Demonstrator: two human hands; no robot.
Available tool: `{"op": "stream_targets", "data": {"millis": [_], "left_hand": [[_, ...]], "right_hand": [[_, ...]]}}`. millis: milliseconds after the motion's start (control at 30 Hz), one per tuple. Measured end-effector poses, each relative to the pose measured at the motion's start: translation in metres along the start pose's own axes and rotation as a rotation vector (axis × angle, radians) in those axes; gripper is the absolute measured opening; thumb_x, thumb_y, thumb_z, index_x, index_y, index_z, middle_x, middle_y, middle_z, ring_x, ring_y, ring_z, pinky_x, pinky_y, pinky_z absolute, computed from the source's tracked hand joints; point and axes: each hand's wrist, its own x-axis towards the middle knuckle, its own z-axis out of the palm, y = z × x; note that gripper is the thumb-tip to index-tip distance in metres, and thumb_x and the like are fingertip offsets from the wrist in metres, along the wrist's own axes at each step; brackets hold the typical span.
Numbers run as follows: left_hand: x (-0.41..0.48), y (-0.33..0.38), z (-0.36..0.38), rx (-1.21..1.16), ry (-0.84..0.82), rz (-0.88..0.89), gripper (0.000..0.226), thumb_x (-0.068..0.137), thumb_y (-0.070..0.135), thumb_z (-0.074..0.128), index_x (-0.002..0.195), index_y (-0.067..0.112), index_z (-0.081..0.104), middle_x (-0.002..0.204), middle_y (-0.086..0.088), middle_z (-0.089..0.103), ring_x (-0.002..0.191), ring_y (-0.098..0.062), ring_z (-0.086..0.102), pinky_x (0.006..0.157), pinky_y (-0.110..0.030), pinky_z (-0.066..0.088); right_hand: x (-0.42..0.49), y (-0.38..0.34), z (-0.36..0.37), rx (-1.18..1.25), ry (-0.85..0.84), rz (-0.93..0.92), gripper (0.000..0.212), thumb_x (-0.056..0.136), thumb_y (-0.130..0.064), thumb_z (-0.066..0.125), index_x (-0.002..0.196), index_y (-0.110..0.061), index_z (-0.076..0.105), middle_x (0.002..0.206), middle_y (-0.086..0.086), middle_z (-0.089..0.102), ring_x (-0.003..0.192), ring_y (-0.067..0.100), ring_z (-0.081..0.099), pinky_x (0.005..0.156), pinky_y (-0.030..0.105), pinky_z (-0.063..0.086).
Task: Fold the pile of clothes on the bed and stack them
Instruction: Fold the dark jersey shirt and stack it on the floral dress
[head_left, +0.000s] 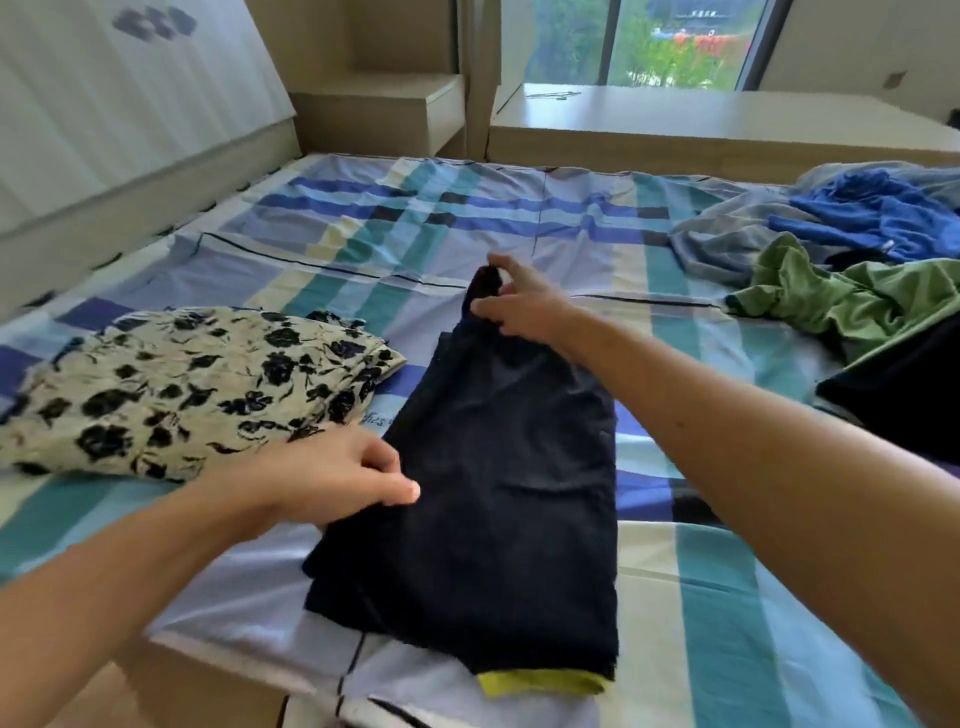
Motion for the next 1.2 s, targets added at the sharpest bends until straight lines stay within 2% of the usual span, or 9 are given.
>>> {"op": "stream_targets", "data": {"millis": [100, 233, 400, 567, 667, 767, 900, 1067, 1200], "left_hand": [[0.005, -0.024, 0.006, 0.364, -0.063, -0.116, 0.030, 0.086, 0.045, 0.067, 0.074, 0.021, 0.055, 0.074, 0.001, 0.060, 0.066, -0.019, 0.059, 0.058, -0.027, 0.050], [0.012, -0.010, 0.022, 0.680, 0.320, -0.011, 0.040, 0.090, 0.063, 0.048, 0.107, 0.028, 0.045, 0.116, 0.003, 0.051, 0.113, -0.023, 0.051, 0.089, -0.038, 0.045], [0.045, -0.005, 0.052, 0.562, 0.175, 0.395, 0.080, 0.094, 0.066, 0.038, 0.158, 0.028, 0.008, 0.167, 0.006, 0.000, 0.153, -0.015, -0.005, 0.125, -0.041, 0.011], [0.072, -0.012, 0.035, 0.538, -0.141, 0.363, 0.066, 0.102, 0.041, 0.048, 0.159, 0.029, 0.017, 0.168, 0.004, 0.004, 0.154, -0.015, 0.001, 0.125, -0.032, 0.005], [0.065, -0.013, -0.001, 0.616, -0.078, 0.470, 0.074, 0.085, -0.002, 0.054, 0.149, 0.034, 0.041, 0.159, 0.008, 0.029, 0.147, -0.014, 0.028, 0.120, -0.025, 0.021], [0.056, -0.030, -0.004, 0.981, -0.026, 0.504, 0.101, 0.077, 0.004, 0.064, 0.157, 0.036, 0.011, 0.165, 0.005, 0.000, 0.153, -0.019, 0.004, 0.121, -0.039, 0.023], [0.046, -0.045, 0.019, 1.234, 0.077, 0.745, 0.122, 0.073, 0.024, 0.073, 0.157, 0.026, -0.015, 0.166, -0.002, -0.018, 0.153, -0.024, -0.013, 0.125, -0.043, 0.011], [0.040, -0.049, 0.027, 1.089, 0.084, 0.921, 0.095, 0.077, 0.019, 0.067, 0.157, 0.030, 0.017, 0.163, 0.006, 0.019, 0.152, -0.014, 0.013, 0.123, -0.032, 0.020], [0.039, -0.044, 0.032, 0.690, 0.058, 0.839, 0.073, 0.079, 0.012, 0.063, 0.145, 0.033, 0.043, 0.152, 0.016, 0.043, 0.144, -0.002, 0.031, 0.119, -0.030, 0.024]], "right_hand": [[-0.014, 0.036, 0.045, -0.385, -0.175, -0.031, 0.078, 0.098, -0.047, 0.055, 0.160, -0.027, 0.012, 0.164, 0.012, 0.019, 0.151, 0.028, 0.022, 0.122, 0.040, 0.023], [-0.051, 0.090, 0.080, -0.722, -0.216, -0.117, 0.073, 0.101, -0.061, 0.028, 0.161, -0.028, 0.002, 0.169, 0.003, -0.003, 0.155, 0.019, -0.005, 0.125, 0.045, -0.002], [-0.078, 0.097, 0.064, -0.637, -0.159, -0.212, 0.076, 0.100, -0.062, 0.027, 0.160, -0.028, -0.004, 0.168, -0.005, -0.010, 0.154, 0.011, -0.011, 0.126, 0.041, -0.003], [-0.138, 0.125, 0.023, -0.757, -0.299, -0.255, 0.075, 0.093, -0.070, 0.009, 0.159, -0.037, -0.001, 0.166, -0.012, -0.014, 0.152, 0.005, -0.017, 0.126, 0.037, -0.002], [-0.177, 0.135, -0.005, -0.640, -0.291, -0.290, 0.065, 0.101, -0.042, 0.036, 0.159, -0.037, 0.007, 0.167, -0.013, -0.006, 0.152, 0.001, -0.008, 0.126, 0.035, 0.006], [-0.203, 0.124, -0.013, -0.745, -0.338, -0.436, 0.094, 0.079, -0.010, 0.055, 0.160, -0.033, 0.013, 0.168, -0.010, 0.000, 0.154, 0.005, -0.002, 0.126, 0.034, 0.008], [-0.220, 0.110, 0.006, -0.940, -0.429, -0.674, 0.100, 0.066, -0.010, 0.061, 0.157, -0.028, 0.023, 0.167, -0.002, 0.013, 0.155, 0.013, 0.005, 0.125, 0.036, 0.005], [-0.221, 0.110, 0.017, -0.836, -0.369, -0.756, 0.059, 0.085, -0.019, 0.051, 0.144, -0.025, 0.045, 0.153, -0.001, 0.041, 0.142, 0.018, 0.038, 0.118, 0.037, 0.031], [-0.220, 0.108, 0.016, -0.592, -0.376, -0.596, 0.066, 0.076, -0.003, 0.048, 0.136, -0.030, 0.056, 0.148, -0.013, 0.049, 0.139, 0.006, 0.041, 0.116, 0.033, 0.032]]}}
